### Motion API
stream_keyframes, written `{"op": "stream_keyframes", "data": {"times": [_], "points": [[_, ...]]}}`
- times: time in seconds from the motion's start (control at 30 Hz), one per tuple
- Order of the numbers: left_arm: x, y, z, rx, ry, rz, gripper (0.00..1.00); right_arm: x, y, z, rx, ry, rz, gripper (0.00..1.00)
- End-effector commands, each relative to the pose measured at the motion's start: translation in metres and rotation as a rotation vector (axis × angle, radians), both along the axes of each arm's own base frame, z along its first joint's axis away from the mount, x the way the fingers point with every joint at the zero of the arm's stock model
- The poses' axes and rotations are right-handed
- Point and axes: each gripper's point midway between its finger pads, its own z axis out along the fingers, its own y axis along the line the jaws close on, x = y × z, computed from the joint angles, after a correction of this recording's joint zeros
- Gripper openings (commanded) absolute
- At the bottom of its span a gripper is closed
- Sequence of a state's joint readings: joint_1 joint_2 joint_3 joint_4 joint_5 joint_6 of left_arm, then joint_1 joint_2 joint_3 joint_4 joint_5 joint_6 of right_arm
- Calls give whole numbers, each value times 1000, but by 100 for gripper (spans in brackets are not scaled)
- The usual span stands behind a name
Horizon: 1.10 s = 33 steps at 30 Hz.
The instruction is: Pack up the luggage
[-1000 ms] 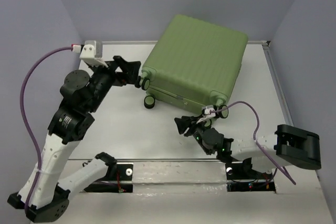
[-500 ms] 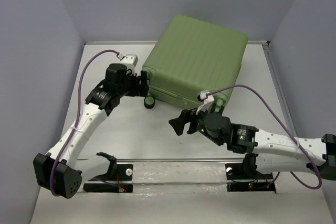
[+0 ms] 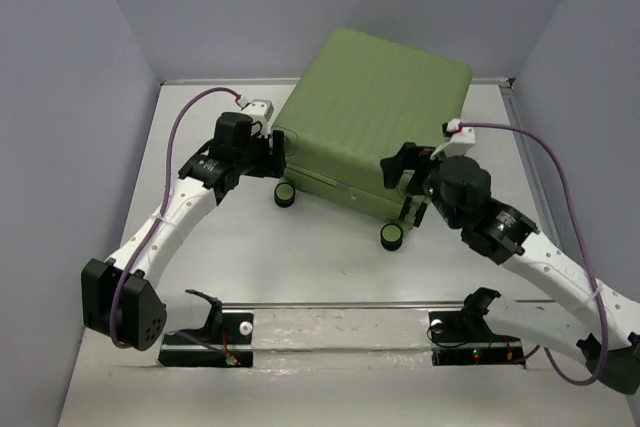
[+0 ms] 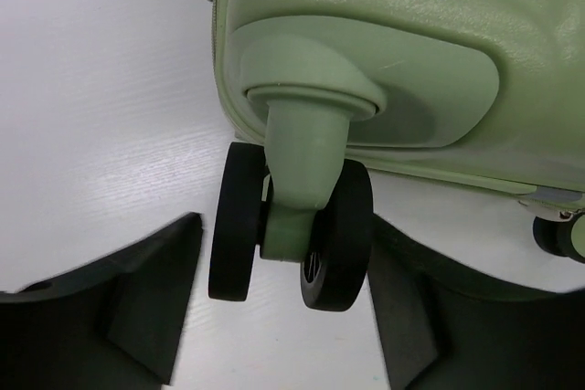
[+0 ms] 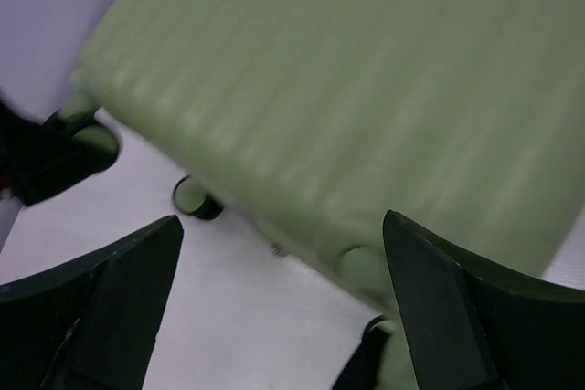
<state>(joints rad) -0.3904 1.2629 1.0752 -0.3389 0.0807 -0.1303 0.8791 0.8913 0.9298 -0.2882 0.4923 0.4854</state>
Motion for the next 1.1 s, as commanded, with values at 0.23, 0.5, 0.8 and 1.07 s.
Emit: {"op": "stream_keyframes", "data": {"times": [0.23,0.5,0.8,1.07], "points": [[13,-13,21,-61,-70,-40,6,105,-115,-2,40,113,-259,98],[-24,-35,17,-127,-63,-120,6,139,-93,-43,88,239,-111,96],[-100,-84,41,-273,-91,-261,6,139,12,-50,138,321,379,80],[-155,-125,73,-532,-74,-416,6,157,80,10,244,292,643,88]]}}
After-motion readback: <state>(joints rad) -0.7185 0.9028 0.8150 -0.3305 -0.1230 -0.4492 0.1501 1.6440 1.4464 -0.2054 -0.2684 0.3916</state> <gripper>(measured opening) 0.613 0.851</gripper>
